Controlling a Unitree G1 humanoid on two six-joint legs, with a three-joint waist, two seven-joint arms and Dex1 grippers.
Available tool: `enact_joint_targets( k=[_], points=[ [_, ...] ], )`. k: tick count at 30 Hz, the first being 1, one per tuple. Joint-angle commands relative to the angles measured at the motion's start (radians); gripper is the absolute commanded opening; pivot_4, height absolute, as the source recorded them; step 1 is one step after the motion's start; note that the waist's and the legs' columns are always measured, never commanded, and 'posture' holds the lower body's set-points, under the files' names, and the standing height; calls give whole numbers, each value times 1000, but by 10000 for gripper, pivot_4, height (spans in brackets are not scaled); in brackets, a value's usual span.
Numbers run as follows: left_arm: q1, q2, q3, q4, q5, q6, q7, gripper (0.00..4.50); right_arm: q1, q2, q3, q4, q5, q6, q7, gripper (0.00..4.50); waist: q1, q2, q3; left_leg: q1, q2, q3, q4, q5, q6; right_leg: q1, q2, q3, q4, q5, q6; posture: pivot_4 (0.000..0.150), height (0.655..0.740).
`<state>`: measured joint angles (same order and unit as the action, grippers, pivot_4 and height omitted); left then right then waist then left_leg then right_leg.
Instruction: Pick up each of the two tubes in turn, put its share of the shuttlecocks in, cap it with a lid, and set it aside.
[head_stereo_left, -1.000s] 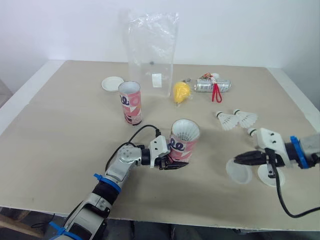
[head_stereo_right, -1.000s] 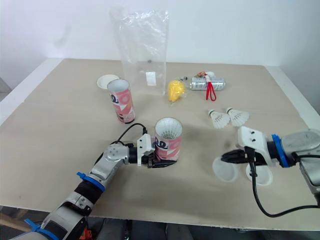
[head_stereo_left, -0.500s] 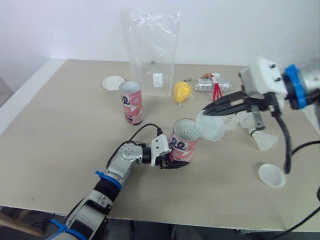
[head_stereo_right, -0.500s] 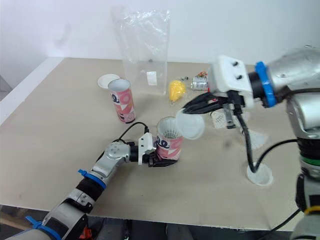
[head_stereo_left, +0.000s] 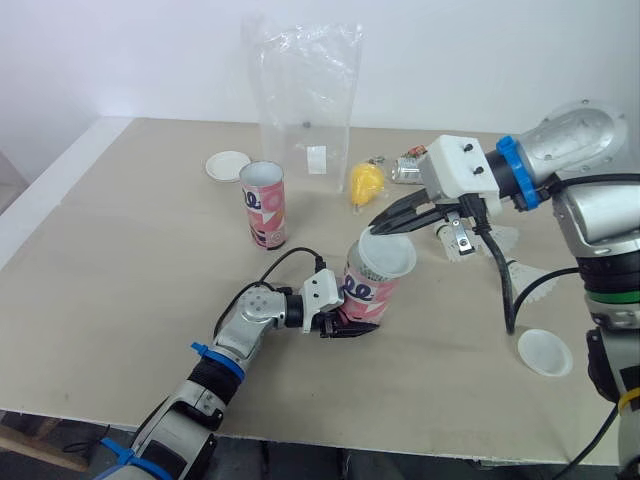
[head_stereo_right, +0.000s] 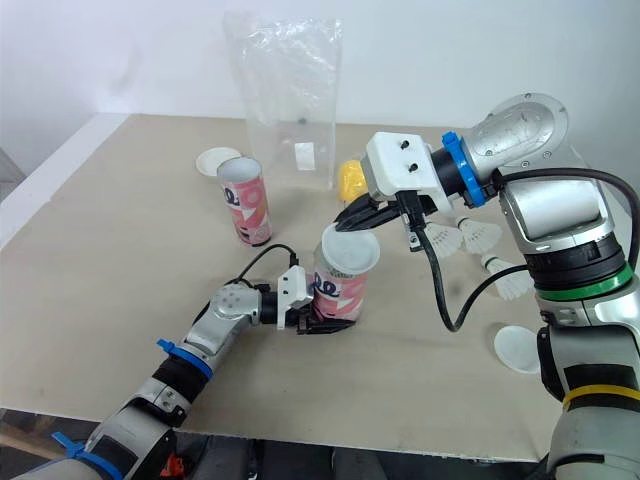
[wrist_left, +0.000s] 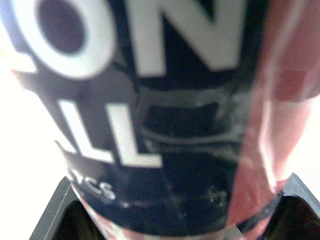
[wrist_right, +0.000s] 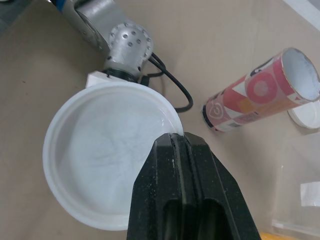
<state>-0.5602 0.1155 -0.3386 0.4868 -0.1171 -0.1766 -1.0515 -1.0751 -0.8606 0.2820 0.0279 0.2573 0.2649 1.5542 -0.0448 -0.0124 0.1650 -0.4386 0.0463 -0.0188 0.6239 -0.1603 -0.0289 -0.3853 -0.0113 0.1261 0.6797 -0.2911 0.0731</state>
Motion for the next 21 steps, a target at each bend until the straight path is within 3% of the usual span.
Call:
enact_joint_targets(
  k=[1,21],
  points=[
    [23,18,-4,22,32,31,20,29360,-42,14,-2,15,-12,-35,47,261,0,0,0,0,0,0,0,0,0,0,0,0,0,0,0,1500,7400],
    [28,19,-4,14,30,44,42,29360,-31,41,19,-16,-16,-47,54,261,-2,0,0,0,0,0,-1,0,0,-1,0,0,0,0,0,1500,7400]
  ],
)
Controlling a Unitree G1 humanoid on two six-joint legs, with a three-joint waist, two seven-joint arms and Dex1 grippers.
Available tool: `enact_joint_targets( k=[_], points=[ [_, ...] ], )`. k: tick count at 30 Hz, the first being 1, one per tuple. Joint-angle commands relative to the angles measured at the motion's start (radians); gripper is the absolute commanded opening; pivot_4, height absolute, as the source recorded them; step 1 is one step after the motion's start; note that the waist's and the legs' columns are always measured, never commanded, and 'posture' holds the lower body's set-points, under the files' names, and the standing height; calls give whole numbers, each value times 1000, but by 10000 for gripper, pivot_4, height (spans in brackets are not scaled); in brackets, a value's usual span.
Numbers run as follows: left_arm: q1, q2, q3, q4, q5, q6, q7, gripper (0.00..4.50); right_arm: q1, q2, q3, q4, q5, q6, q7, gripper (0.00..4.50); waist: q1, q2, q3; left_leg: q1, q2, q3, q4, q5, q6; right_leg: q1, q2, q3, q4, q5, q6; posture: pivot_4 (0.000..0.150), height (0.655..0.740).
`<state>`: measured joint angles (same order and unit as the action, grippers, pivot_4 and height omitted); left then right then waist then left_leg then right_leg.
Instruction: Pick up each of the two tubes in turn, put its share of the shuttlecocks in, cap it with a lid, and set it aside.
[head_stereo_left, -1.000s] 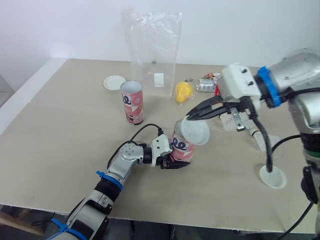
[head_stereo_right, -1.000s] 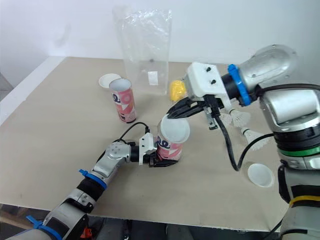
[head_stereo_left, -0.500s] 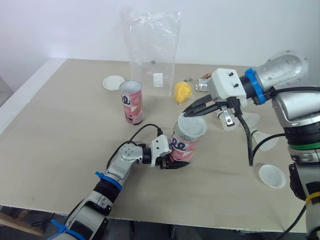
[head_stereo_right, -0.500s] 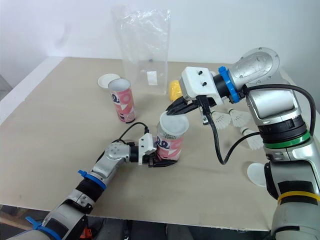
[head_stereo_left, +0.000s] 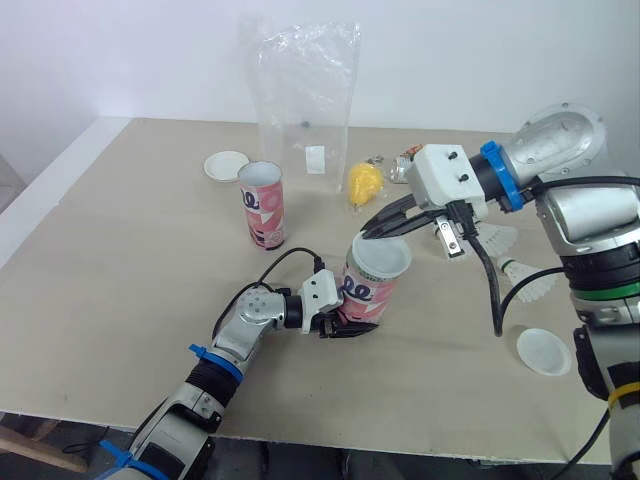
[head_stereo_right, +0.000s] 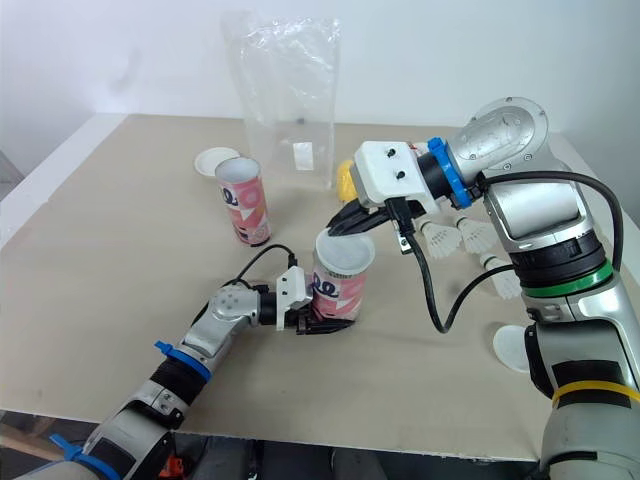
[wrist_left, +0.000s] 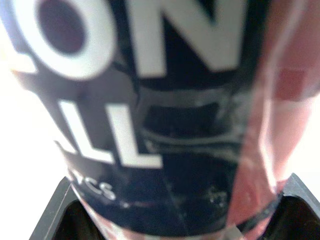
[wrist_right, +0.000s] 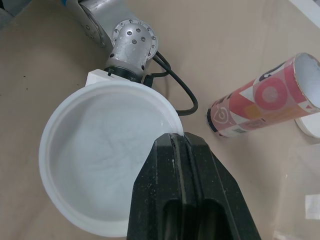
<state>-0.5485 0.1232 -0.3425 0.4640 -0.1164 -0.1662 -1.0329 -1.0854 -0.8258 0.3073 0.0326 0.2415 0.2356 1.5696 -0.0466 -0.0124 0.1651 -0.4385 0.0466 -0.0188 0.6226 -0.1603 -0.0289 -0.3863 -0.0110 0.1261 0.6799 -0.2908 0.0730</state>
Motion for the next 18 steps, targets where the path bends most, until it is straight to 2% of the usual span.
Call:
enact_joint_targets(
  k=[1,18],
  points=[
    [16,11,0,37,29,33,24,29360,-21,8,-5,-18,-4,-22,39,261,0,0,0,0,0,0,0,0,0,0,0,0,0,0,0,1500,7400],
    [22,11,0,30,27,48,29,29360,-23,-15,19,23,-15,-80,45,261,0,0,0,0,0,0,0,0,0,0,0,0,0,0,0,1500,7400]
  ],
)
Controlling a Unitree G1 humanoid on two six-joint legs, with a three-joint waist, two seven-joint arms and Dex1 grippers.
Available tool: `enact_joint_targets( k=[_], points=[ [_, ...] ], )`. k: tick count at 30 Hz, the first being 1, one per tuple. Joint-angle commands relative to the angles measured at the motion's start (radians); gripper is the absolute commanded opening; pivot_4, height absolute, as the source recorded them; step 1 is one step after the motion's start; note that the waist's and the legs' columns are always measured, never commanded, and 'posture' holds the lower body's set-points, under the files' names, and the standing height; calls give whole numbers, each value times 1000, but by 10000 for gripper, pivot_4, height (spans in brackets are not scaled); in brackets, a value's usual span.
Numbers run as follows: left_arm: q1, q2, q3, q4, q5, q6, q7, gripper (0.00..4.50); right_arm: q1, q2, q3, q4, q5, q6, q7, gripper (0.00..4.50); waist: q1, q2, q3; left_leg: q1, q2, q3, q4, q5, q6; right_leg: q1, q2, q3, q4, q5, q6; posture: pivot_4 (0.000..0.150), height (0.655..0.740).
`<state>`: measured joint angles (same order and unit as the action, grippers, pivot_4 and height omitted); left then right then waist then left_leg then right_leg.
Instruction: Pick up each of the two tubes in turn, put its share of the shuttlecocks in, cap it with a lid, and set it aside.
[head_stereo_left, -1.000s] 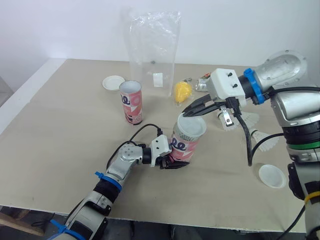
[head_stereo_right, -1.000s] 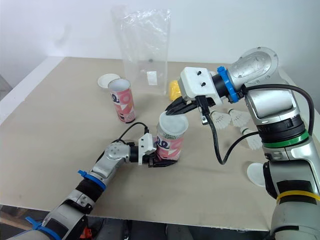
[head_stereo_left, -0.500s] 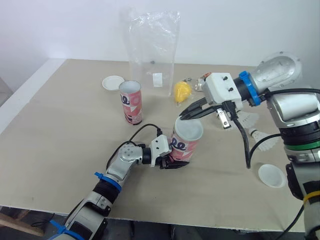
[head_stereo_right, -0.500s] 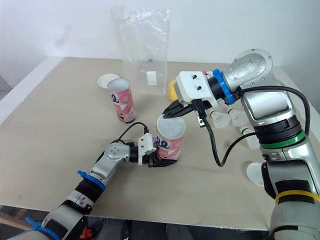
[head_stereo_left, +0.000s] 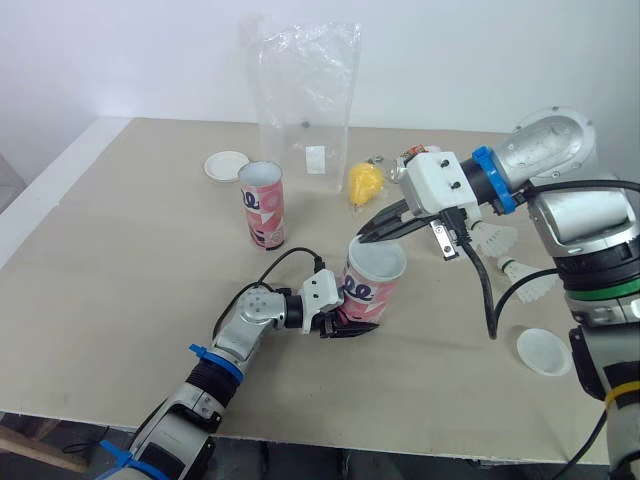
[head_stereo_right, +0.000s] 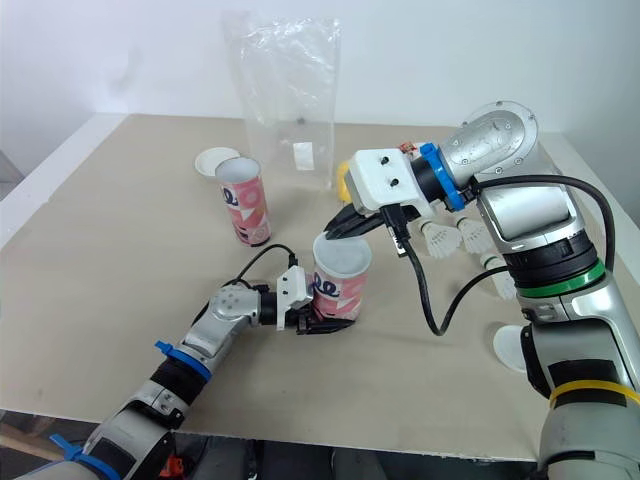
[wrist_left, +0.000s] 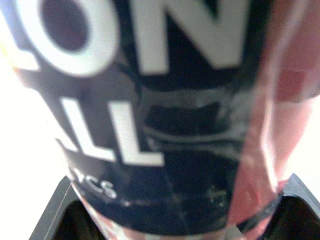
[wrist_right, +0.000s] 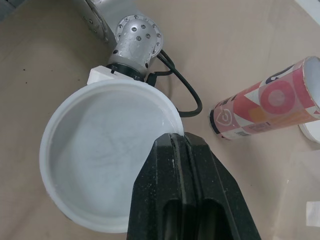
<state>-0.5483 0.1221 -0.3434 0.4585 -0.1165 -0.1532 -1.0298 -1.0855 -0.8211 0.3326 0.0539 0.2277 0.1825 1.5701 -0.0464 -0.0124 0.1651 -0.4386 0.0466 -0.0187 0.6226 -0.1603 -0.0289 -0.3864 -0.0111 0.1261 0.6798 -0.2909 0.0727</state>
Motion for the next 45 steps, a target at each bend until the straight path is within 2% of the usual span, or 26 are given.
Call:
enact_joint_targets(
  k=[1,4,5,7,10,11,13,18,22,28,29,30,32,37,45],
  points=[
    [22,12,2,36,27,37,26,29360,-22,-21,-5,3,-1,-30,44,261,0,0,0,0,0,0,0,0,0,0,0,0,0,0,0,1500,7400],
    [21,13,3,36,27,39,26,29360,-23,-26,2,1,13,-13,44,261,0,0,0,0,0,0,0,0,0,0,0,0,0,0,0,1500,7400],
    [21,14,3,35,26,40,25,29360,-24,-25,2,-1,20,-7,44,3333,0,0,0,0,0,0,0,0,0,0,0,0,0,0,0,1500,7400],
    [20,15,4,33,24,43,23,29360,-25,-22,-3,0,20,-1,44,10038,0,0,0,0,0,0,0,0,0,0,0,0,0,0,0,1500,7400],
    [19,15,5,32,21,47,21,29360,-25,-24,-7,3,10,-3,44,25653,0,0,0,0,0,0,0,0,0,0,0,0,0,0,0,1500,7400],
    [19,15,5,32,21,48,21,29360,-25,-22,-12,5,6,-7,44,28831,0,0,0,0,0,0,0,0,0,0,0,0,0,0,-1,1500,7400],
    [17,15,5,34,20,50,19,29360,-26,-21,-21,9,5,-7,42,38321,0,0,0,0,0,0,0,0,0,0,0,0,0,-1,-2,1500,7400],
    [13,14,6,38,18,52,16,29360,-40,-17,-86,27,60,97,-1,38321,0,0,0,0,0,0,0,0,0,0,0,0,0,-1,-2,1500,7400],
    [11,14,6,39,19,53,15,29360,-54,-8,-174,49,143,263,-60,38321,0,0,0,0,0,0,-1,0,0,0,0,0,0,-1,-2,1500,7400],
    [8,13,9,42,17,54,15,29360,14,-23,-251,-41,273,474,-93,38321,0,0,0,0,0,0,-1,0,0,0,0,0,0,-2,-4,1500,7400],
    [8,13,10,41,17,55,15,29360,44,-29,-260,-70,295,507,-99,33198,1,0,0,0,0,0,-1,0,0,-1,0,0,0,-2,-4,1500,7400],
    [7,12,10,42,16,55,15,29360,73,-33,-265,-99,306,524,-107,31620,1,0,0,0,0,-1,-1,0,0,0,0,0,0,-2,-4,1500,7400],
    [8,13,10,41,15,56,14,29360,127,-31,-268,-160,330,573,-139,21645,0,0,0,0,0,0,-1,0,0,0,0,0,0,-2,-3,1500,7400],
    [8,14,8,41,16,56,10,29360,168,-23,-244,-208,326,602,-186,335,0,0,0,0,0,0,-1,0,0,-1,0,0,0,-1,-3,1500,7400],
    [10,13,8,38,17,57,12,29360,165,-10,-176,-194,268,557,-207,106,-1,0,0,-1,0,0,-1,0,0,-1,0,0,0,-1,-4,1500,7400]
  ],
)
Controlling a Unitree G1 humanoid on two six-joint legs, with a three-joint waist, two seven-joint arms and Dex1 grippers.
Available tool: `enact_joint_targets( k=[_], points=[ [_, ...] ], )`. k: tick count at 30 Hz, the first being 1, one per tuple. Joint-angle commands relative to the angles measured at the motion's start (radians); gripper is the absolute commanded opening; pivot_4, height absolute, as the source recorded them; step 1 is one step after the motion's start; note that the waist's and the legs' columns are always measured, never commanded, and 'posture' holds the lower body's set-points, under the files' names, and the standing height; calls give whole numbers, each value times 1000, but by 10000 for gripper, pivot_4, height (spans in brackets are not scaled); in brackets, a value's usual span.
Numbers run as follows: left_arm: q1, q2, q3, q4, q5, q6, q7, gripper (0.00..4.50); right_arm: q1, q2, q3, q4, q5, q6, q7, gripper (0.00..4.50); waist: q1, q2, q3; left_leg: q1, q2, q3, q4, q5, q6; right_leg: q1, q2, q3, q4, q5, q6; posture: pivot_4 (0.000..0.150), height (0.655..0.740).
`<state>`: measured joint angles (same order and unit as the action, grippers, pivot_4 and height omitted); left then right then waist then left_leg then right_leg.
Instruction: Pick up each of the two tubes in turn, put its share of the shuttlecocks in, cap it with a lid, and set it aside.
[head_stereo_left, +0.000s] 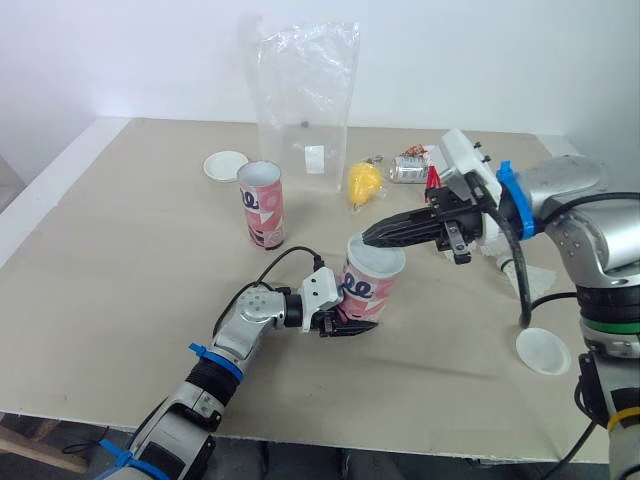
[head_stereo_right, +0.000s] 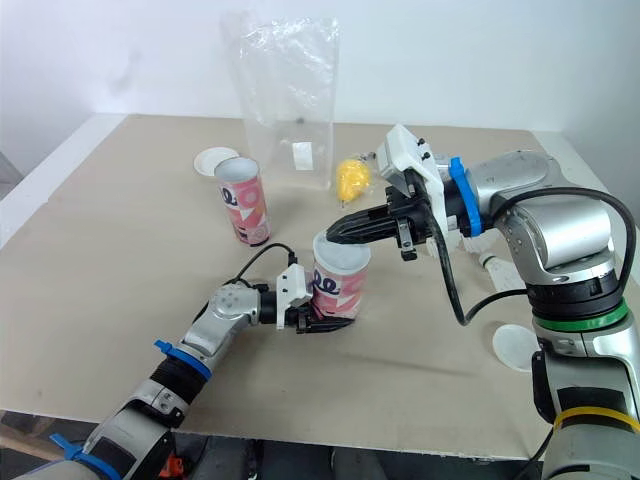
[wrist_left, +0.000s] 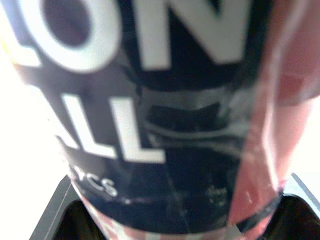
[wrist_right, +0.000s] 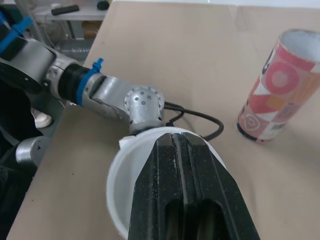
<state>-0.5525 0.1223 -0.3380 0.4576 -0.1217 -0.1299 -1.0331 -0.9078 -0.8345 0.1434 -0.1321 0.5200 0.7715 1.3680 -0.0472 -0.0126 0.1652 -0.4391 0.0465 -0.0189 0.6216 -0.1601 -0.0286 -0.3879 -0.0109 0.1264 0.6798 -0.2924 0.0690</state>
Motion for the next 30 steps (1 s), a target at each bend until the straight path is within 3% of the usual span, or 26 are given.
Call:
enact_joint_targets(
  k=[1,30],
  points=[
    [15,13,3,37,22,34,16,29360,-10,3,27,-4,-38,-40,-4,106,0,0,0,0,0,0,0,0,0,0,0,0,0,0,0,1500,7400],
    [32,20,6,20,22,48,30,29360,24,1,189,46,-247,-254,86,106,-1,-1,-1,3,0,0,0,0,0,0,0,0,0,-1,-1,1500,7400]
  ],
)
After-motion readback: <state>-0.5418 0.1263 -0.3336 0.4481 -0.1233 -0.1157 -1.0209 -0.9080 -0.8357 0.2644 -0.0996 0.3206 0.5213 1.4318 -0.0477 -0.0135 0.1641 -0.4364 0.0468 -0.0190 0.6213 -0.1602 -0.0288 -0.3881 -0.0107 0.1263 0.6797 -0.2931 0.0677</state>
